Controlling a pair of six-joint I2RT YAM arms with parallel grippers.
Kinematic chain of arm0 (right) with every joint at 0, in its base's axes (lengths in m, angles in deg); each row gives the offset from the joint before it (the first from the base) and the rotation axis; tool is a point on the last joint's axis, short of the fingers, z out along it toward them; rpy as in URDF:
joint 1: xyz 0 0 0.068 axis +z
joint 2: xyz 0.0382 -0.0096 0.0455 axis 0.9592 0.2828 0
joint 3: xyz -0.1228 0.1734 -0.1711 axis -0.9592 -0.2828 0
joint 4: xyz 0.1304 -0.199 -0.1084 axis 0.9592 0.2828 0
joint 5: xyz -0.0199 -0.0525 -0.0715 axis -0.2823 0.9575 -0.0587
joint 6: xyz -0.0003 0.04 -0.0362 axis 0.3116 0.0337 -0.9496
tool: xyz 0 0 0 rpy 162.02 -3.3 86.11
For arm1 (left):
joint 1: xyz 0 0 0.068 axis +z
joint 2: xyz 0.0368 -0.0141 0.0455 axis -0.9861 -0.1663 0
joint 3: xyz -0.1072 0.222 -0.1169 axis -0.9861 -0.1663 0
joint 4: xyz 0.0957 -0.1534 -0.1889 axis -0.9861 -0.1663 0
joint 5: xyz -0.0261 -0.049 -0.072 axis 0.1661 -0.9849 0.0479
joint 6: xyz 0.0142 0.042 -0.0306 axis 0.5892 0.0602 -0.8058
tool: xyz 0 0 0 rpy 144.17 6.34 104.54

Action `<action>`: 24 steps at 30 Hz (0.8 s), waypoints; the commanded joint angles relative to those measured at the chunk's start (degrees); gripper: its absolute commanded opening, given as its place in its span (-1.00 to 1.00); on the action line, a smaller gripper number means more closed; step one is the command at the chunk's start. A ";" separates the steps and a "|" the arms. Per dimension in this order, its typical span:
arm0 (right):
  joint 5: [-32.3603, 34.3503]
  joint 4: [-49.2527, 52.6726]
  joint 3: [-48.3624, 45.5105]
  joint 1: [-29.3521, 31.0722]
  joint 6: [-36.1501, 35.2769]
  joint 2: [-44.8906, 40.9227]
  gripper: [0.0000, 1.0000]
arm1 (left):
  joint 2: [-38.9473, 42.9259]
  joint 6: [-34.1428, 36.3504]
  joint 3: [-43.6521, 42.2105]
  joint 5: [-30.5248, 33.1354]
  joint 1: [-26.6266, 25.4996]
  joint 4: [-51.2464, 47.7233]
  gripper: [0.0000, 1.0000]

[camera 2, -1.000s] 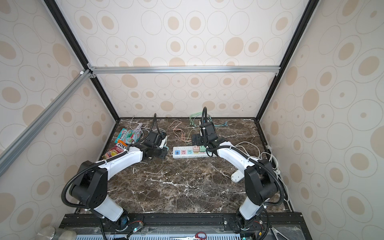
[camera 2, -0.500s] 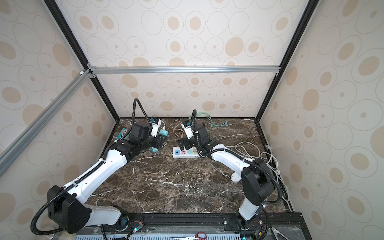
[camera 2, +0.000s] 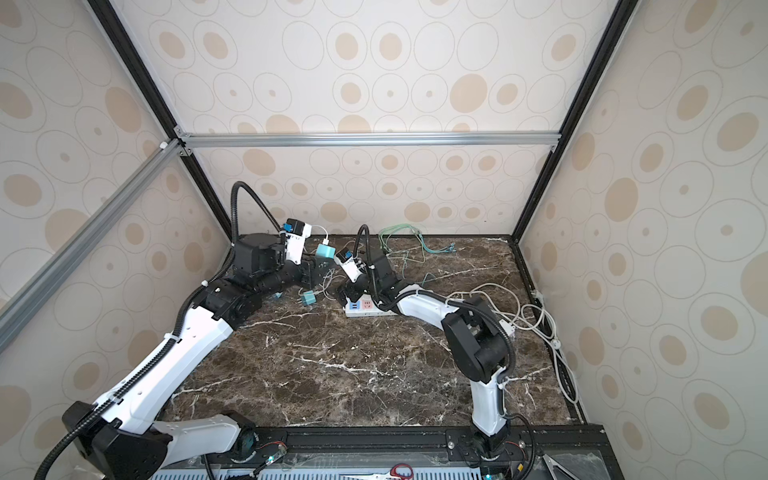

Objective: Insert the plug
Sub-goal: 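Lift the teal charger high with the left gripper while the right rises toward it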

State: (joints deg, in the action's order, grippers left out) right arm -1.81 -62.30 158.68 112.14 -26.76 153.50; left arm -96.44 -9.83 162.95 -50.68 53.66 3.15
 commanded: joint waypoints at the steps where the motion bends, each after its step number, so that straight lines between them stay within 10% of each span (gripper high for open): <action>1: -0.79 -5.54 2.63 0.29 -5.26 3.90 0.99 | 2.09 -1.61 3.39 -2.83 -0.31 0.09 -1.00; 8: 0.42 -12.81 9.61 0.34 -10.43 12.78 0.98 | 4.16 -3.58 4.06 -7.18 -0.04 0.74 -1.00; 24: 17.87 -30.11 15.53 -0.79 -2.42 12.73 -0.88 | 9.32 -3.86 1.84 -9.64 1.96 1.93 -1.00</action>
State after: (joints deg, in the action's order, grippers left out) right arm 11.48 -88.26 172.63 112.01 -28.59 171.53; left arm -89.21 -14.22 164.08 -58.03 55.30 3.19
